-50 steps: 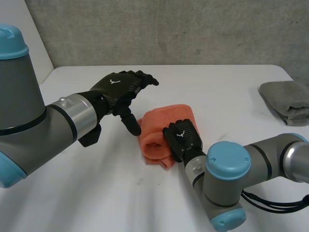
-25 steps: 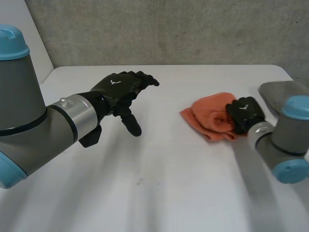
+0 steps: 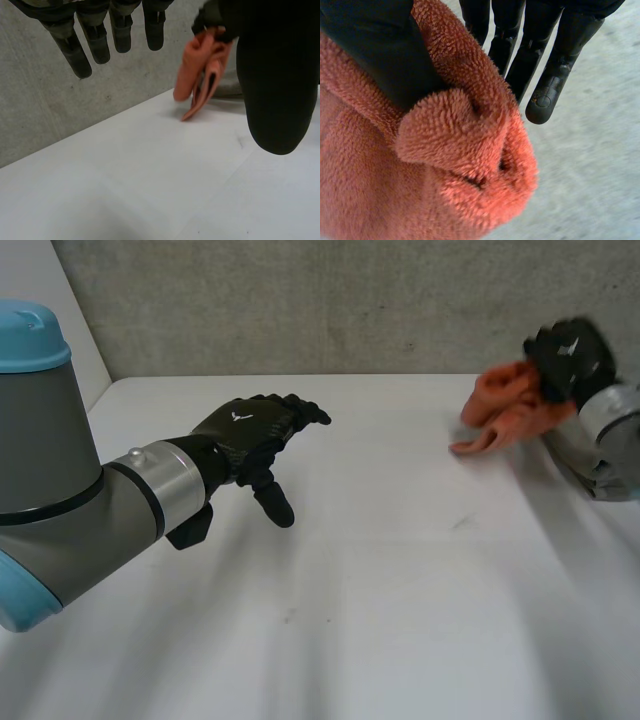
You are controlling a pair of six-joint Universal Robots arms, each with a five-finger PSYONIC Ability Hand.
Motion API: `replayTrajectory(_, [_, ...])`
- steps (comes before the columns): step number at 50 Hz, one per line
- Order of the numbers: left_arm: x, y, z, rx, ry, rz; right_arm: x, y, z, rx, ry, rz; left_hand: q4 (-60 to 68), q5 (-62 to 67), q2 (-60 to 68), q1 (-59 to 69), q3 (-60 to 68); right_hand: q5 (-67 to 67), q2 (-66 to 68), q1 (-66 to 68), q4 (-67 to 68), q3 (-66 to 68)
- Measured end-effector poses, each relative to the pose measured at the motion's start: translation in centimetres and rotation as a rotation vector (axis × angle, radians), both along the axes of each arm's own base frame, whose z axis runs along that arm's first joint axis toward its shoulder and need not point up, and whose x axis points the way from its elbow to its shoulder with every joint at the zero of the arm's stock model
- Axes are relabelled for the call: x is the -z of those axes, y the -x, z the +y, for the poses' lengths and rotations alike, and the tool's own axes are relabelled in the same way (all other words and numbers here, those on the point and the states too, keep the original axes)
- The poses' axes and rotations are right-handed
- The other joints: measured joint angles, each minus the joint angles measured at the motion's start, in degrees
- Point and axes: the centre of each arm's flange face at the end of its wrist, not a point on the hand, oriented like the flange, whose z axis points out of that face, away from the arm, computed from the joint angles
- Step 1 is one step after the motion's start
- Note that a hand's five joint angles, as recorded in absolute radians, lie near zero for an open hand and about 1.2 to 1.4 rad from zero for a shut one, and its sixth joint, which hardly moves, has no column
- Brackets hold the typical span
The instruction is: Fold the laundry.
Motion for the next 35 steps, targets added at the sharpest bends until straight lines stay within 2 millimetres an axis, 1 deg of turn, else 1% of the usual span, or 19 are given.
replayTrajectory(1, [0.0, 0.0, 0.0, 0.000, 0.000, 0.000, -1.0, 0.3, -0.7, 0.001, 0.024, -0.018, 0.00, 0.00, 0.00, 0.00, 0.00, 0.47, 0.00, 0.18, 0.00, 0.18])
replayTrajectory(3, [0.0, 0.0, 0.0, 0.000, 0.000, 0.000, -2.1, 0.9, -1.6, 0.005, 0.052, -0.041, 0.00, 0.00, 0.00, 0.00, 0.00, 0.63, 0.00, 0.18, 0.00, 0.27])
replayTrajectory(4, [0.0, 0.0, 0.0, 0.000, 0.001, 0.000, -3.0, 1.6, -2.4, 0.009, 0.072, -0.059, 0.00, 0.00, 0.00, 0.00, 0.00, 0.91, 0.00, 0.18, 0.00, 0.31])
replayTrajectory(6, [0.1, 0.0, -0.1, -0.001, 0.002, 0.001, -3.9, 2.7, -3.3, 0.017, 0.090, -0.078, 0.00, 0.00, 0.00, 0.00, 0.00, 1.00, 0.00, 0.18, 0.00, 0.31])
replayTrajectory(8, [0.1, 0.0, -0.1, -0.001, 0.004, 0.002, -4.4, 4.2, -4.3, 0.026, 0.097, -0.089, 0.00, 0.00, 0.00, 0.00, 0.00, 1.00, 0.00, 0.18, 0.00, 0.31])
replayTrajectory(11, [0.1, 0.0, -0.2, -0.002, 0.005, 0.003, -4.3, 6.1, -5.3, 0.036, 0.093, -0.093, 0.00, 0.00, 0.00, 0.00, 0.00, 1.00, 0.00, 0.18, 0.00, 0.31])
replayTrajectory(13, [0.2, 0.1, -0.2, -0.002, 0.007, 0.004, -3.7, 7.5, -5.9, 0.042, 0.077, -0.089, 0.00, 0.00, 0.00, 0.00, 0.00, 1.00, 0.00, 0.69, 0.00, 0.98])
replayTrajectory(15, [0.2, 0.1, -0.2, -0.002, 0.008, 0.004, -3.0, 8.5, -6.1, 0.048, 0.058, -0.084, 0.00, 0.00, 0.00, 0.00, 0.00, 1.00, 0.02, 0.72, 0.00, 1.04])
replayTrajectory(16, [0.3, 0.1, -0.3, -0.002, 0.008, 0.004, -2.0, 9.8, -6.4, 0.060, 0.031, -0.080, 0.00, 0.00, 0.00, 0.00, 0.00, 1.00, 0.24, 0.72, 0.00, 1.04])
replayTrajectory(17, [0.3, 0.1, -0.3, -0.002, 0.007, 0.004, -1.6, 10.2, -6.4, 0.065, 0.022, -0.079, 0.00, 0.00, 0.00, 0.00, 0.00, 1.00, 0.47, 0.72, 0.00, 1.04])
replayTrajectory(19, [0.6, 0.2, -0.3, -0.003, 0.004, 0.002, 0.4, 12.4, -6.5, 0.087, -0.032, -0.071, 0.00, 0.00, 0.00, 0.00, 0.00, 1.00, 0.50, 0.72, 0.00, 1.04])
replayTrajectory(24, [1.1, 0.3, -0.4, -0.002, -0.009, -0.005, 5.2, 16.5, -5.4, 0.127, -0.160, -0.034, 0.00, 0.00, 0.00, 0.00, 0.00, 1.00, 0.49, 0.77, 0.00, 1.04])
replayTrajectory(29, [1.5, 0.3, -0.5, 0.000, -0.019, -0.011, 8.8, 18.7, -3.7, 0.147, -0.242, 0.033, 0.00, 0.00, 0.00, 0.00, 0.00, 1.16, 0.50, 1.30, 0.00, 1.56])
replayTrajectory(30, [1.5, 0.4, -0.5, 0.000, -0.020, -0.012, 9.1, 19.0, -3.5, 0.150, -0.250, 0.042, 0.00, 0.00, 0.00, 0.00, 0.00, -0.20, -2.17, 0.51, -3.21, -1.07])
replayTrajectory(31, [1.6, 0.4, -0.5, 0.000, -0.022, -0.013, 9.6, 19.3, -3.1, 0.154, -0.263, 0.058, 0.00, 0.00, 0.00, 0.00, 0.00, -5.53, -9.01, -3.20, -10.01, -7.76])
replayTrajectory(32, [1.7, 0.4, -0.5, 0.000, -0.023, -0.013, 9.9, 19.4, -2.8, 0.156, -0.271, 0.067, 0.00, 0.00, 0.00, 0.00, 0.00, -7.87, -12.74, -5.43, -12.72, -11.51])
replayTrajectory(33, [1.7, 0.4, -0.5, 0.000, -0.024, -0.014, 10.0, 19.6, -2.6, 0.159, -0.276, 0.076, 0.00, 0.00, 0.00, 0.00, 0.00, -20.92, -27.06, -17.21, -26.65, -25.58])
replayTrajectory(34, [1.7, 0.4, -0.5, 0.000, -0.024, -0.014, 10.0, 19.7, -2.4, 0.161, -0.278, 0.083, 0.00, 0.00, 0.00, 0.00, 0.00, -22.01, -28.27, -18.11, -27.79, -26.77])
replayTrajectory(35, [1.7, 0.4, -0.5, 0.001, -0.025, -0.014, 9.8, 19.7, -2.2, 0.163, -0.277, 0.090, 0.00, 0.00, 0.00, 0.00, 0.00, -36.58, -43.04, -29.17, -42.47, -41.42])
